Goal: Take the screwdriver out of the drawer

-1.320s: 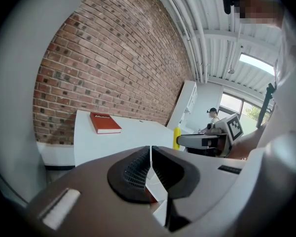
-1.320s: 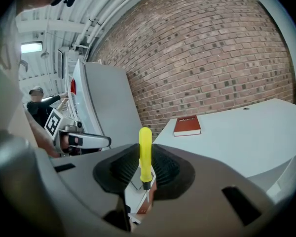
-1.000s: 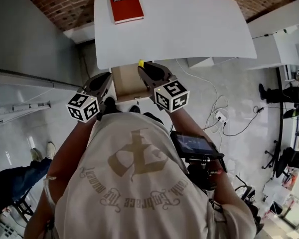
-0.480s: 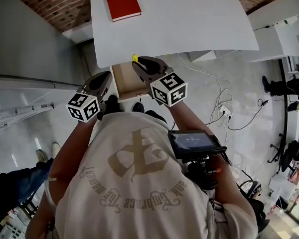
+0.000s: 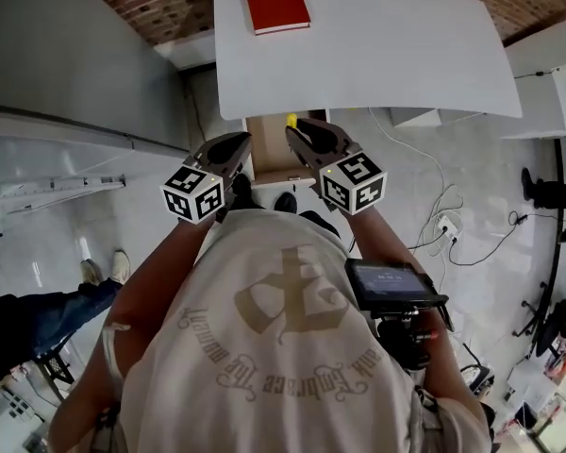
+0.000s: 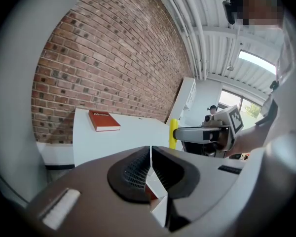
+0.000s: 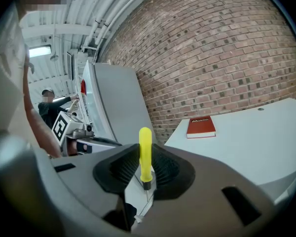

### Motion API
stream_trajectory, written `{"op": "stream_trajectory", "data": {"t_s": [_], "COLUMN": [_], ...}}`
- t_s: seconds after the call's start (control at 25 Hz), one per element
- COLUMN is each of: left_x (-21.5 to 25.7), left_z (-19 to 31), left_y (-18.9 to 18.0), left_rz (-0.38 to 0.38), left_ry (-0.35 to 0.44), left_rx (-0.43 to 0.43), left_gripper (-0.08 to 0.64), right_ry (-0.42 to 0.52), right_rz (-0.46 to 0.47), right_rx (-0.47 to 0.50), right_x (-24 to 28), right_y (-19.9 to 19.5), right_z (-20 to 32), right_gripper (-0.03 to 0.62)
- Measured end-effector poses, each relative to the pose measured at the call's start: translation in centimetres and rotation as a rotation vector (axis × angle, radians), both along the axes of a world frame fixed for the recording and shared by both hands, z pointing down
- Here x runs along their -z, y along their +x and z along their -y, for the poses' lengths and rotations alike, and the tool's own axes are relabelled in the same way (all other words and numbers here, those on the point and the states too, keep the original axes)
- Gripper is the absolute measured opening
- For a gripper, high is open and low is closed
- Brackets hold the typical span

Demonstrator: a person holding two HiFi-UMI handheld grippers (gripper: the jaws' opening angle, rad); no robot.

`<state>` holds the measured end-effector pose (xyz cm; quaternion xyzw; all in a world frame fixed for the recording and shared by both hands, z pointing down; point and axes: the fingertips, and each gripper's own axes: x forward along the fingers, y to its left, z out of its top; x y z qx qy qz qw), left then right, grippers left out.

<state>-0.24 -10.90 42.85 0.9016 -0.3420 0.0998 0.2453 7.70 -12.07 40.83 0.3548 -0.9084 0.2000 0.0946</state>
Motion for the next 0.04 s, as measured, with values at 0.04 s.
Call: {"op": "stream_trajectory", "data": {"t_s": [0.04], "left_x": [-0.08], "left_z": [0.0], "left_y": [0.13], "left_rz": [-0.002], "left_ry": [-0.003], "left_rx": [-0.005], "left_gripper": [0.015], "right_ry": [-0.006], "right_rz": [-0.002], "right_rx": [-0.003], "right_x": [-0.23], "right_y": [0.09], "right_z": [-0.13], "right_gripper": [0.066]}}
